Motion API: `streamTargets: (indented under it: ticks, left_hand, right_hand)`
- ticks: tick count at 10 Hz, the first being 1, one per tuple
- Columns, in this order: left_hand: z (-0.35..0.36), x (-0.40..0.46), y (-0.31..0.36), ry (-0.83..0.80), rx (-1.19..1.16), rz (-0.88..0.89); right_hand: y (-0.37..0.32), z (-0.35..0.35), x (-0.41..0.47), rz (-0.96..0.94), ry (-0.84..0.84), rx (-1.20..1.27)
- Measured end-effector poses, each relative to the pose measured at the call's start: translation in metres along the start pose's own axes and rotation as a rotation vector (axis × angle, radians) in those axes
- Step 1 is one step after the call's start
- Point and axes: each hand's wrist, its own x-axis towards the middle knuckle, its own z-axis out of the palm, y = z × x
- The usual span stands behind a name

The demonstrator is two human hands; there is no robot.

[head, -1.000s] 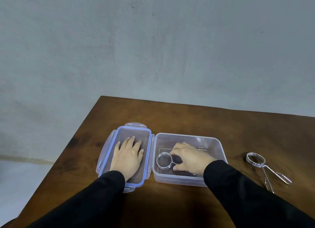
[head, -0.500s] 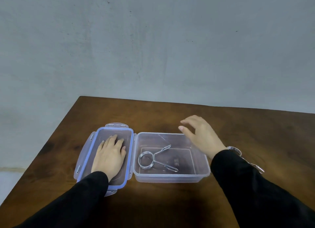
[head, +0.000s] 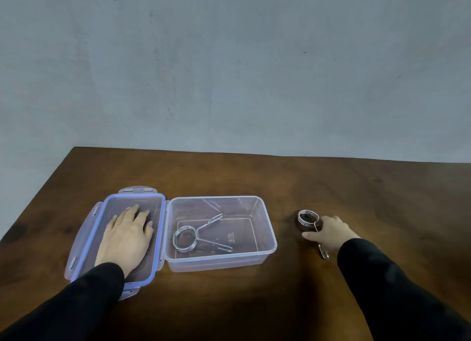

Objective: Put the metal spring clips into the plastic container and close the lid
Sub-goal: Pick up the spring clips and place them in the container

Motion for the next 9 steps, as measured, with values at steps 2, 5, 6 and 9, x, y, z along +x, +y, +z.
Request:
streamTargets:
  ticks: [2,5,6,9]
  left_hand:
    - [-0.002,-0.002,-0.001,-0.010,0.009,-0.005]
    - [-0.002,-0.002,-0.002,-0.006,-0.003,0.002]
    - [-0.002,-0.003,0.000,0.004,0.001,-0.001]
    - [-0.004,-0.004,0.001,-0.002,-0.006,-0.010]
  right_hand:
    - [0.005,0.016,0.001,-0.014,0.138,0.022]
    - [0.003,0.026,0.003,-0.047,0.222,0.142]
    - [0.001,0.021,-0.001,-0.059,0.258,0.191]
    - [-0.088,-0.055,-0.041,-0.469,0.427,0.367]
